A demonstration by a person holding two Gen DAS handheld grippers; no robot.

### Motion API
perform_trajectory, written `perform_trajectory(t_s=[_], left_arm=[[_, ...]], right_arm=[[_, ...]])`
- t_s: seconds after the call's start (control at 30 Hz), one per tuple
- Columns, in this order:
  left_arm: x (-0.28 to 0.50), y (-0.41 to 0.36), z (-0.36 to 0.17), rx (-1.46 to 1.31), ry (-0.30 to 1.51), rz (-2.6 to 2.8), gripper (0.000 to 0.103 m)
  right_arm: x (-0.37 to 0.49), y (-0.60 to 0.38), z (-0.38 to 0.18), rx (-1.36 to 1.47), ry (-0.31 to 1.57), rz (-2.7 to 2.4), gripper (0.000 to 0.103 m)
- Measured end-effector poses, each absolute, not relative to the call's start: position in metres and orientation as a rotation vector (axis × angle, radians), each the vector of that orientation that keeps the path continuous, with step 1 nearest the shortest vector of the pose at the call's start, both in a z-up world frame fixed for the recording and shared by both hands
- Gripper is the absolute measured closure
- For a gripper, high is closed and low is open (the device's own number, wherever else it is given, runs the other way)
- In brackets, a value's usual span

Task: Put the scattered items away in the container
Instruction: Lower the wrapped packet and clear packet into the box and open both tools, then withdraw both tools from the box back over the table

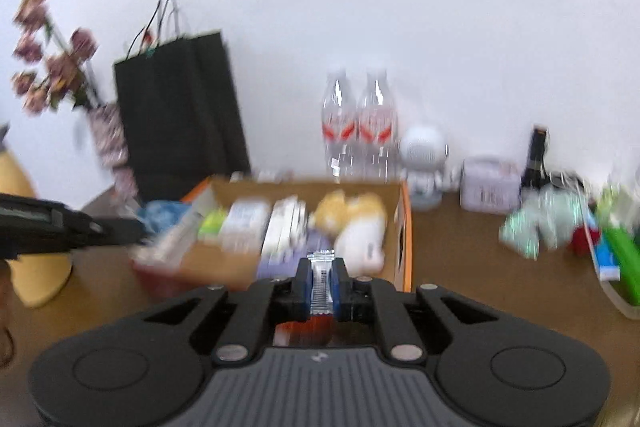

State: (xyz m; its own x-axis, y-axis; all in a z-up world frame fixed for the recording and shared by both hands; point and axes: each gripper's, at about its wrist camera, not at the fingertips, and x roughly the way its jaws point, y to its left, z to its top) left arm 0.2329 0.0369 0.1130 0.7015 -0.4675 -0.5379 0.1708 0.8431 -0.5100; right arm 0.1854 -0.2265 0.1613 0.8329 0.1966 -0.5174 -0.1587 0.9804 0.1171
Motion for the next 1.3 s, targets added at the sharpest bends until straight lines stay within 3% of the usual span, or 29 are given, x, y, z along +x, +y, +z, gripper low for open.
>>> perform_trajectory(t_s=[0.17,0.33,0.4,0.43,0.47,0.5,0.53,0.63,0.7,0.8,1.1,1.3], left_arm=[[0.311,0.004,0.054,-0.407,0.935,-0.269,0.099],[0.333,-0.005,0.021,-0.412,1.002,-0.248,0.095],[0.335,-0.005,0.019,-0.396,1.033,-0.269,0.08],[0.335,-0.003,0.021,-0.393,1.047,-0.266,0.051],[0.335,0.0,0.025,-0.381,1.049,-0.257,0.028],[0.334,0.004,0.032,-0.354,1.042,-0.252,0.021],[0.333,0.008,0.04,-0.309,1.044,-0.255,0.017],[0.339,0.02,0.055,-0.195,1.125,-0.283,0.002],[0.339,0.03,0.061,-0.146,1.153,-0.257,0.001],[0.333,0.041,0.065,-0.079,1.165,-0.193,0.001],[0.309,0.04,0.092,-0.082,1.208,-0.13,0.001],[0.264,0.021,0.139,-0.037,1.077,-0.107,0.0]], right_arm=[[0.289,-0.22,0.154,0.121,0.815,0.196,0.094],[0.343,-0.213,0.107,0.106,1.052,0.134,0.093],[0.351,-0.217,0.094,0.133,1.094,0.097,0.088],[0.355,-0.22,0.09,0.15,1.11,0.079,0.086],[0.358,-0.221,0.087,0.158,1.129,0.074,0.075],[0.361,-0.222,0.085,0.158,1.151,0.082,0.054],[0.363,-0.222,0.084,0.158,1.174,0.095,0.046],[0.363,-0.221,0.084,0.166,1.214,0.121,0.035],[0.362,-0.218,0.083,0.164,1.254,0.133,0.025],[0.364,-0.209,0.077,0.14,1.32,0.136,0.02],[0.347,-0.205,0.104,0.165,1.332,0.107,0.019],[0.309,-0.195,0.147,0.115,1.222,0.123,0.017]])
